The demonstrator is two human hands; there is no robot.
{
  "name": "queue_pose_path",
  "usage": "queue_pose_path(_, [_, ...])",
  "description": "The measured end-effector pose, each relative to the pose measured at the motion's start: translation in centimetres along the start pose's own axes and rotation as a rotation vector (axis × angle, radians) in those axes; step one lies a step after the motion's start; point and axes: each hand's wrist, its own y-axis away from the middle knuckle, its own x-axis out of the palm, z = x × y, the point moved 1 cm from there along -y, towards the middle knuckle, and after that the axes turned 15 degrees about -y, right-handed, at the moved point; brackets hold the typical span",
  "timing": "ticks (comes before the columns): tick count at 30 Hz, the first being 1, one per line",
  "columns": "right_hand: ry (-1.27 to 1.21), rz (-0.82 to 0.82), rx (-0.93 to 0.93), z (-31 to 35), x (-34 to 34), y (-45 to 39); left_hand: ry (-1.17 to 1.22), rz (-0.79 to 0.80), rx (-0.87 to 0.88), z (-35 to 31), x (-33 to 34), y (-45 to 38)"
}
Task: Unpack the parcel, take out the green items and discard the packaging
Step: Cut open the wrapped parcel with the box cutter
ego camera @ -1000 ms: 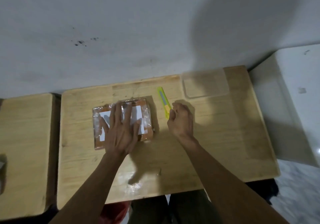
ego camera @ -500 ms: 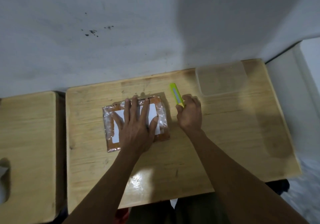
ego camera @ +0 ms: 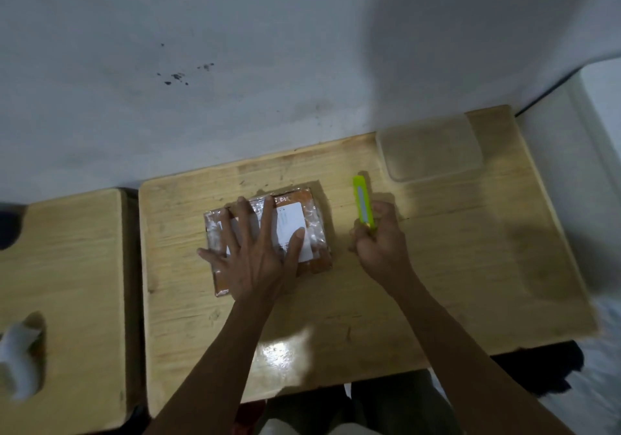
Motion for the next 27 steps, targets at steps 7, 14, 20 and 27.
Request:
queue_pose_path(7, [-0.060,0.173,-0.045,-0.1,0.5,2.8,0.024,-0.028,0.015,0.7,0.4,0.1])
queue_pose_path(14, [-0.109,0.110,-0.126,0.5,0.5,4.2,0.004,-0.035,0.051,0.5,0.5,-0.1])
queue_pose_path(20, [-0.324,0.086,0.119,3.7,0.7,4.9,0.010,-0.029,0.061,0.7,0.4,-0.2])
queue_pose_path(27, [-0.083,0.159,-0.085,3.8,-0.1,4.0,-0.017,-0.015,0.105,1.0,0.4,-0.4])
